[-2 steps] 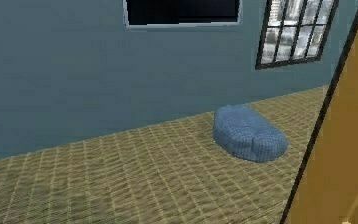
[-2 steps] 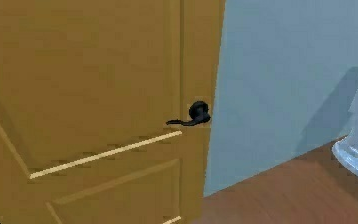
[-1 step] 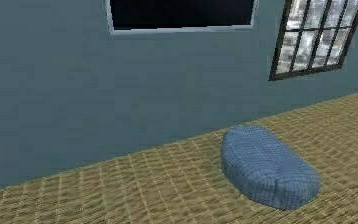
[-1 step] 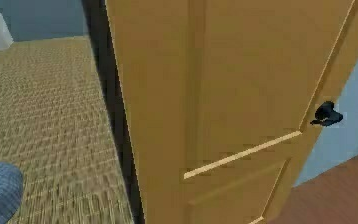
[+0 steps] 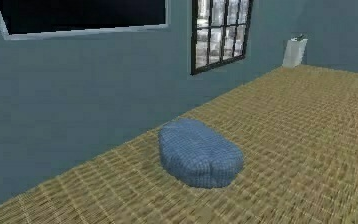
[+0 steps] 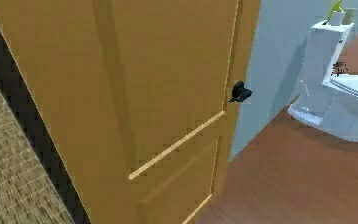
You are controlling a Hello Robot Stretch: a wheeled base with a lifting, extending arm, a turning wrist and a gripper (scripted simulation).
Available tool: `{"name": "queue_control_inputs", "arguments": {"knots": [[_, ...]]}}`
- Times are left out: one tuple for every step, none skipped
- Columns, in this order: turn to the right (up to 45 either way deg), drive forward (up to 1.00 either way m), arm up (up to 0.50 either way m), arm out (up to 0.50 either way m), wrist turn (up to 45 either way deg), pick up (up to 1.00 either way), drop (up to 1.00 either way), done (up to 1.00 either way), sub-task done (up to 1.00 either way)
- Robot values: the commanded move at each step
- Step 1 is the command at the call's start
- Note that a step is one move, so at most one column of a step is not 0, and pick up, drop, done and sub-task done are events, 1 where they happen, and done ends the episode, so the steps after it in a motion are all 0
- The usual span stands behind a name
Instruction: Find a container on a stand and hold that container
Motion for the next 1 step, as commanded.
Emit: {"name": "queue_control_inputs", "arguments": {"knots": [[0.0, 0.65, 0.00, 0.00, 0.0, 0.00, 0.00, 0.00, 0.00]]}}
